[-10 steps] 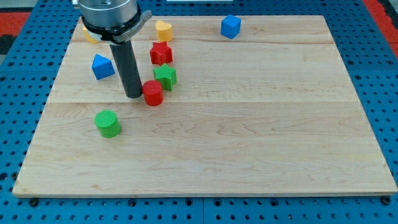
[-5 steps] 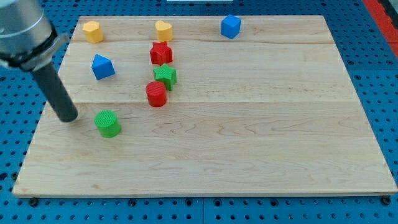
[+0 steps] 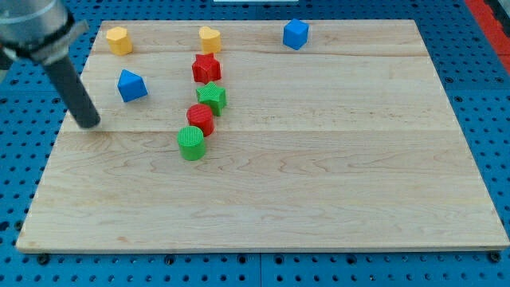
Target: Move the blue triangle vertically below the green circle
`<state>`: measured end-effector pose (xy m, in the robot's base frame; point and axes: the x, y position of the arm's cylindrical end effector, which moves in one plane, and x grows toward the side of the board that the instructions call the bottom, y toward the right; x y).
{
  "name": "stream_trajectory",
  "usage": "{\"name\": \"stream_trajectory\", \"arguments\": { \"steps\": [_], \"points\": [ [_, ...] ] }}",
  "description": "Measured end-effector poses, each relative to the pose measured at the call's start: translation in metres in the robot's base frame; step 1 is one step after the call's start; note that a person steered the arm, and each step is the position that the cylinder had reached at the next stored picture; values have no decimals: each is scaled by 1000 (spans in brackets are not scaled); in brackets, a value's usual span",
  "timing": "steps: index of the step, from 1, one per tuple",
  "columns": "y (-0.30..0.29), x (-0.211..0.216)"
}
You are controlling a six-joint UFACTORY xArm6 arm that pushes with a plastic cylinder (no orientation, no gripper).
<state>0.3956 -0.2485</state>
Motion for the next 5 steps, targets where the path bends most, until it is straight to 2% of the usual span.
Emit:
{"name": "stream_trajectory", "arguments": {
  "steps": [1,2,3,4,5],
  "points": [
    [20,-70],
    [95,-74],
    [93,-38],
    [78,-72],
    [40,-81]
  ]
}}
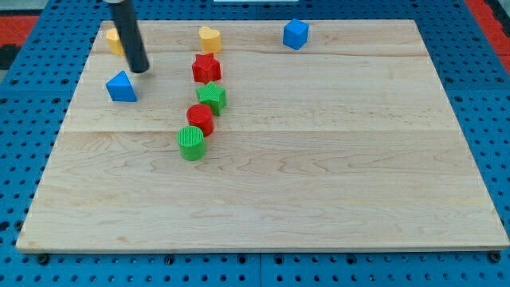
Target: Move the blue triangle vertically below the green circle
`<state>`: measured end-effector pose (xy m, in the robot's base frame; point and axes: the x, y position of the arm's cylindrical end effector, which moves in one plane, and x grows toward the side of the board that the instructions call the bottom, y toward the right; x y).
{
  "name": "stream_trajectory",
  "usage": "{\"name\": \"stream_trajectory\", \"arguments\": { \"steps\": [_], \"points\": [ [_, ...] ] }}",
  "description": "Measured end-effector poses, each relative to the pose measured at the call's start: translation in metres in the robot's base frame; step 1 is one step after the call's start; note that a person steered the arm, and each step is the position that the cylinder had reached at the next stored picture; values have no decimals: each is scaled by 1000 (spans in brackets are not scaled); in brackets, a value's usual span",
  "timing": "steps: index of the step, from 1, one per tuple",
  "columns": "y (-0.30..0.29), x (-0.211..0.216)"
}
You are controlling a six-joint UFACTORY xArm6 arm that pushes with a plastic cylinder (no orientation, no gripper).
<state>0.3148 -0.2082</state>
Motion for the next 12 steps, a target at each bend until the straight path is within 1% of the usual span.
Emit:
{"name": "stream_trajectory", "arguments": {
  "steps": [1,2,3,4,5,6,7,8,10,12],
  "points": [
    [3,27],
    [44,62],
    [39,40],
    [24,36],
    [27,82],
    [9,107],
    [-29,104],
    [-42,117],
    [25,177],
    [73,210]
  ]
}}
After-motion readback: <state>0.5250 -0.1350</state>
